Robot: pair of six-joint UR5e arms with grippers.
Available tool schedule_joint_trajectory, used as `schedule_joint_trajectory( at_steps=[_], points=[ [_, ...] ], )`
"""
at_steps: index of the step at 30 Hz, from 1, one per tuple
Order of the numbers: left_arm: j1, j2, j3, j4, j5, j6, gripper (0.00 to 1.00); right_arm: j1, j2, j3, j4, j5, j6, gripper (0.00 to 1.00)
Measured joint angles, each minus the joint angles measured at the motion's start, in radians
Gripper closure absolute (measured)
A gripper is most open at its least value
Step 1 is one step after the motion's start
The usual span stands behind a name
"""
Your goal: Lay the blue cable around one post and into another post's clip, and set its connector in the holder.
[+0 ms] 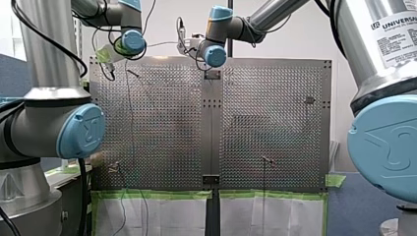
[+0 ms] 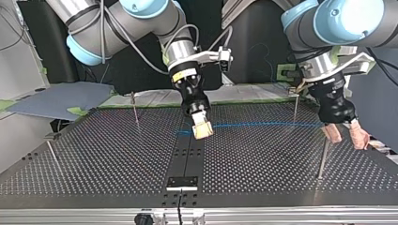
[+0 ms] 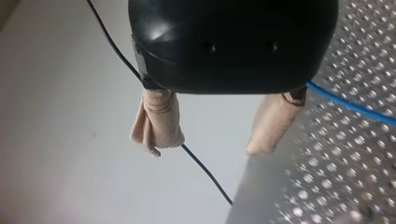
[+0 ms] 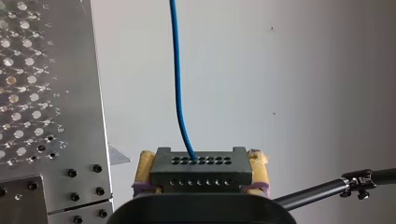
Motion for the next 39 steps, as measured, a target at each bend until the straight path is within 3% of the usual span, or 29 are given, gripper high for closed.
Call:
schedule_joint_trajectory(
  at_steps=[8,17,24,31,39],
  points=[
    [0.061,-0.04,0.024,-0.061,0.061,-0.043,0.0,0.004,0.029,-0.018,0.001,-0.001,-0.003,1.0],
    [0.142,-0.063,0.078,-0.129,0.142,-0.123,0.0,0.012,0.064,-0.035,-0.007,-0.002,-0.003,1.0],
    [0.203,-0.091,0.083,-0.112,0.203,-0.181,0.0,0.021,0.09,-0.057,-0.008,0.0,-0.004,1.0],
    [0.263,-0.145,0.091,-0.079,0.263,-0.209,0.0,0.025,0.123,-0.096,-0.01,-0.001,-0.005,1.0],
    [0.333,-0.18,0.133,-0.035,0.333,-0.267,0.0,0.027,0.15,-0.143,-0.014,-0.008,-0.005,1.0]
  ],
)
